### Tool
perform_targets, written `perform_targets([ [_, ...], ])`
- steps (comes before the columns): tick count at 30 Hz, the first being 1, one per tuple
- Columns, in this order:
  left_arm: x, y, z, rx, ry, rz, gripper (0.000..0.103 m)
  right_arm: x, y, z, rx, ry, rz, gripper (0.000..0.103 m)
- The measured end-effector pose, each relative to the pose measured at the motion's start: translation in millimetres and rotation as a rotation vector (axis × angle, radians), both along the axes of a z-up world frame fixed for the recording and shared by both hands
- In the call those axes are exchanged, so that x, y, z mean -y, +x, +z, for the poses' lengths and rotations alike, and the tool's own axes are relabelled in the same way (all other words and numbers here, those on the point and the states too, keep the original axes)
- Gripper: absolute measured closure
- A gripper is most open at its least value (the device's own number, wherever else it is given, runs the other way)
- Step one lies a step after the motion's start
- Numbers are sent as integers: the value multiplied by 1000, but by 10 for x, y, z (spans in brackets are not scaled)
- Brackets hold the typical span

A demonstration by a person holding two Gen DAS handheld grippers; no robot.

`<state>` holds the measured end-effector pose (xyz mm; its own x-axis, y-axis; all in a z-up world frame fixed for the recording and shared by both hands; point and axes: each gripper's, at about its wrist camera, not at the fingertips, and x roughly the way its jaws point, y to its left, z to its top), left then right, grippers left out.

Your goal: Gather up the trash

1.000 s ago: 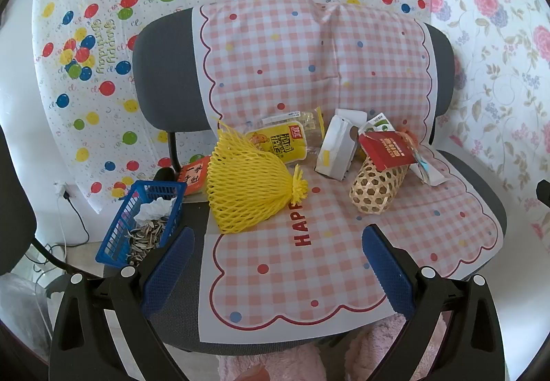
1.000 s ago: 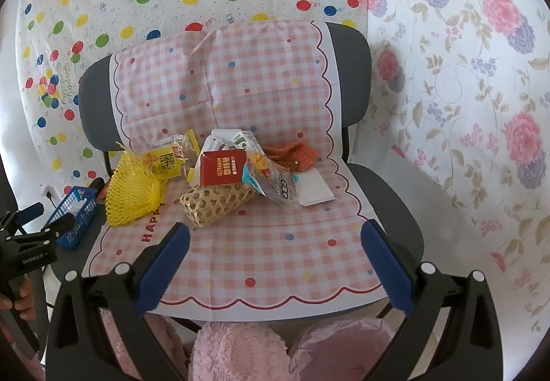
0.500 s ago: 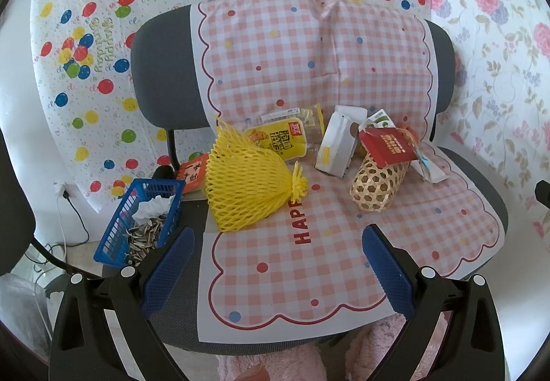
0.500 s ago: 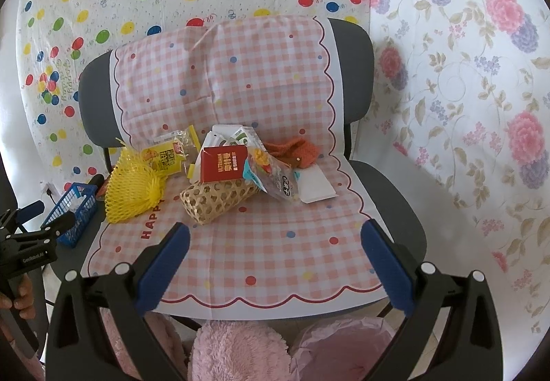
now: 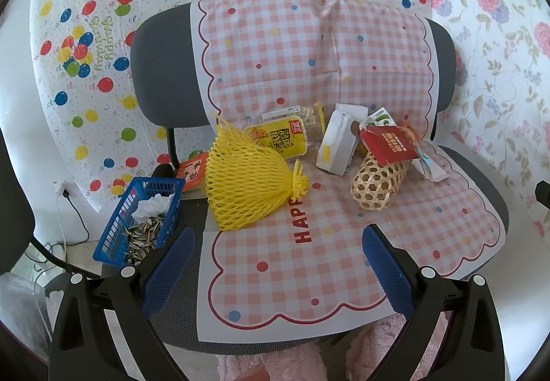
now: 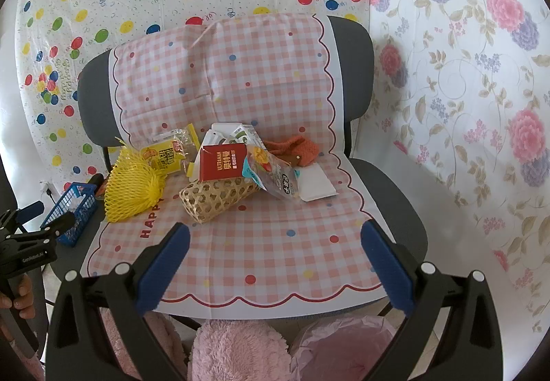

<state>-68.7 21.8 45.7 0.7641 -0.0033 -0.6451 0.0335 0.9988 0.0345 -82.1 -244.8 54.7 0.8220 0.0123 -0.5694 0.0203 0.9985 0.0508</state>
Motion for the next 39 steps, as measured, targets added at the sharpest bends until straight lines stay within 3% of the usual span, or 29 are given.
perform_targets([
  [11,-34,28,-81,-23,1,7,6,-25,74,-92,-10,-11,7,6],
  [14,-39,108,-127,-39,3,9,6,-39,157,-163,-65,-60,18,6],
  [16,-36,164,-155,-45,8,13,6,-59,234,-191,-128,-147,23,6],
  [20,-49,307,-233,-65,10,24,6,-95,395,-252,-39,-199,26,6],
  [24,-35,463,-312,-85,-1,26,6,-104,616,-411,-31,-127,53,6],
  [27,-19,595,-394,-93,7,36,6,-113,800,-545,-51,-159,58,6],
  [31,29,780,-518,-110,16,37,7,-104,1020,-793,-149,-134,69,6],
  [35,76,948,-640,-127,-2,21,8,-123,1238,-976,-152,-161,84,6],
  [36,88,980,-657,-131,-8,18,8,-124,1293,-1016,-155,-170,88,6],
  [38,95,1063,-709,-141,-21,13,8,-116,1405,-1083,-143,-186,101,21],
  [39,100,1094,-730,-144,-27,12,8,-109,1477,-1112,-138,-197,105,23],
])
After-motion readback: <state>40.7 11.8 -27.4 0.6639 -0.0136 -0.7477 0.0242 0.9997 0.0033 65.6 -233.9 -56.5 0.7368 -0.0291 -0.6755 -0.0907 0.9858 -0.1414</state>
